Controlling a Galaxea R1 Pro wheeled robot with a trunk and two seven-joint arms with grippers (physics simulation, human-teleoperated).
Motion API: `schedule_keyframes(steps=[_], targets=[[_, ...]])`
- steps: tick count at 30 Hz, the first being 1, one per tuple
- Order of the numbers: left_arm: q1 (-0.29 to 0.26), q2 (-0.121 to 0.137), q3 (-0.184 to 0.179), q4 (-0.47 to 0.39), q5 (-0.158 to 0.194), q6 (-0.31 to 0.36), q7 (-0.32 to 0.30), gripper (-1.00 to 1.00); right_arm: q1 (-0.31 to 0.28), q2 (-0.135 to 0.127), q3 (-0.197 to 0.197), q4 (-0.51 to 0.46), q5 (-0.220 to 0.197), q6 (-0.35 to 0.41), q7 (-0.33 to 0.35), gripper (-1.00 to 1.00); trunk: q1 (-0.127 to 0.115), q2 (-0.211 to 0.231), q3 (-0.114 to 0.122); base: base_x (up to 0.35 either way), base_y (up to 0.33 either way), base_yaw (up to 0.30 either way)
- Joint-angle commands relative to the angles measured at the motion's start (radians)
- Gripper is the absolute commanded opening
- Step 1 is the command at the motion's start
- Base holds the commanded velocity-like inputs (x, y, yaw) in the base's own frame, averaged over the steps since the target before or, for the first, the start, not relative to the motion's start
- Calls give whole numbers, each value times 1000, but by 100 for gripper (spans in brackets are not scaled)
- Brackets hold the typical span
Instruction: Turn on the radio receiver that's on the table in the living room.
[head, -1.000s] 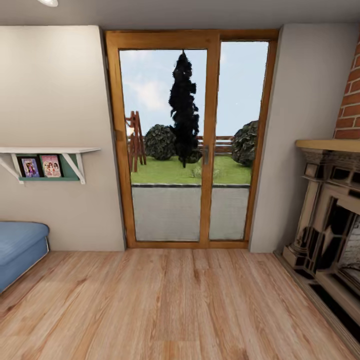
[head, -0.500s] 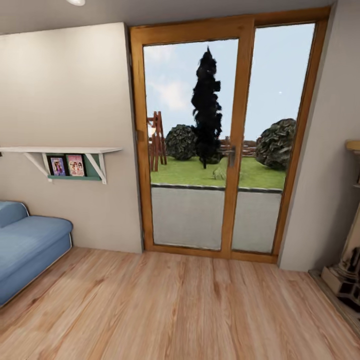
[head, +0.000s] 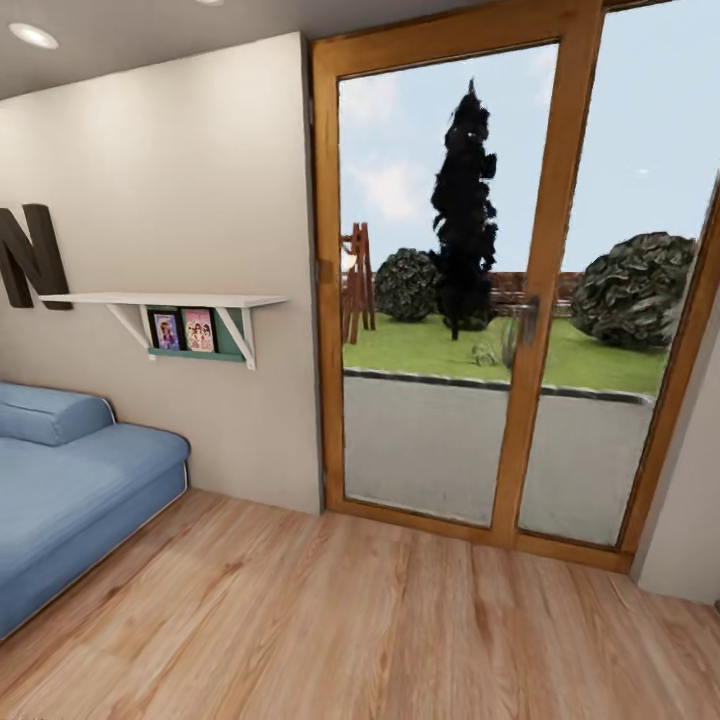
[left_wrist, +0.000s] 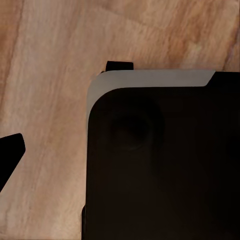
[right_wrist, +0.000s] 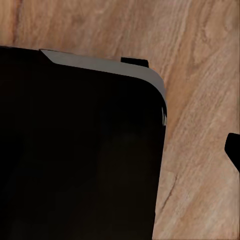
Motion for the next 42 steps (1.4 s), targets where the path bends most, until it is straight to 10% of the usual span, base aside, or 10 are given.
schedule_keyframes(steps=[1,22,42], targets=[[0,0,0,0,0,0,0,100,0,0,0,0,0,0,0,100,0,0,0,324,0,276],[0,-4,1,-1,15,-9,-1,100,0,1,0,0,0,0,0,100,0,0,0,319,0,276],[0,-4,0,1,16,-14,-5,100,0,0,0,0,0,0,0,100,0,0,0,15,0,276]])
